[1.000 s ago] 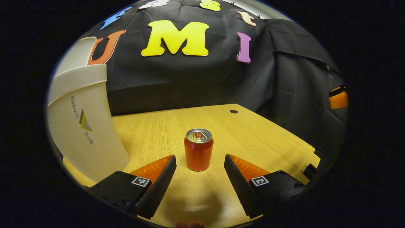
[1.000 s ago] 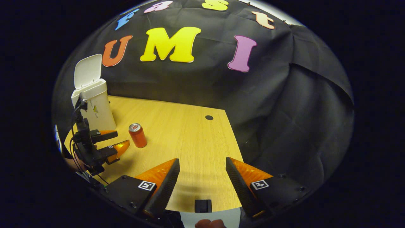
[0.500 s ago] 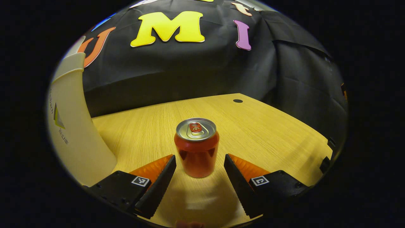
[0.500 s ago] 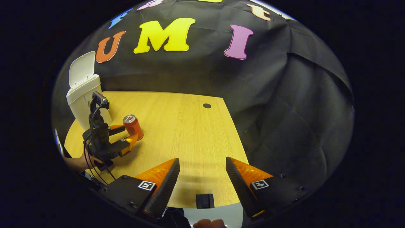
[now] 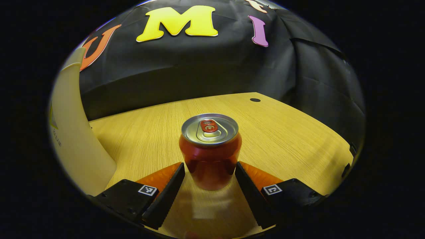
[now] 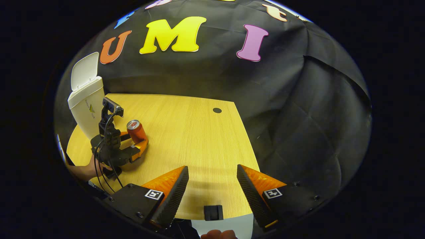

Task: Press the lid of the desktop garbage bin to open it, pick up the crumpled paper on the desktop and throw it into the bin, then pick up the pop can on the desktop and drop it into the bin, and finally close the garbage bin lid.

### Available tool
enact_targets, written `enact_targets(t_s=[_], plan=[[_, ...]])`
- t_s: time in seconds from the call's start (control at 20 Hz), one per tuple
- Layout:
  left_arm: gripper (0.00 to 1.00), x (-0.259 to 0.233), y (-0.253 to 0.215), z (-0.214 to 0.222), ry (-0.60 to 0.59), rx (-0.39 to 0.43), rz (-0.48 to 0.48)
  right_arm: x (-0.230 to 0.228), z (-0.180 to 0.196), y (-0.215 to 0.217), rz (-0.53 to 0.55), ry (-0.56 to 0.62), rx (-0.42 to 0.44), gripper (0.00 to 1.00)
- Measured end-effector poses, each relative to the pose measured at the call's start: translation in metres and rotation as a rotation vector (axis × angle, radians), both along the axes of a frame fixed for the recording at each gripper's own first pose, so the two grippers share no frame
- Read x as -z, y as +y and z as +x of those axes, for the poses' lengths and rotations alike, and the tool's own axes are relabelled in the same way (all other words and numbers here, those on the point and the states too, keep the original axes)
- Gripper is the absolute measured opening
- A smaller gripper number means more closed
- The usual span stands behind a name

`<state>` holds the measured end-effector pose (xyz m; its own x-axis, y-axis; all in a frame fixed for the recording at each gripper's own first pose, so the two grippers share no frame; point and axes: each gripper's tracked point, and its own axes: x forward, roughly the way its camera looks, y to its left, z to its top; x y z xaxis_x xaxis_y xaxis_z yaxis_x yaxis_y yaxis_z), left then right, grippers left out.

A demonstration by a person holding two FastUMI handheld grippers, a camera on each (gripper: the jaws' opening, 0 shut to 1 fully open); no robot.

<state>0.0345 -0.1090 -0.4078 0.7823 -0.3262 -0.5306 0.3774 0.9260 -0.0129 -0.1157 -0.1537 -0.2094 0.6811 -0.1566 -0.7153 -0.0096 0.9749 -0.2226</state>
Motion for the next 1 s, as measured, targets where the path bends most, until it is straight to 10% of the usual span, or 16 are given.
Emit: enact_targets(t_s=[0.4, 1.0], plan=[[0.85, -0.025, 0.0, -0.003, -0.031, 0.005, -0.045, -0.01, 0.004, 0.005, 0.008, -0.029, 0.009, 0.94], [0.84, -0.282, 0.077, 0.002, -0.334, -0.149, -0.102, -0.04, 0.026, 0.054, 0.158, -0.173, -0.02, 0.94]])
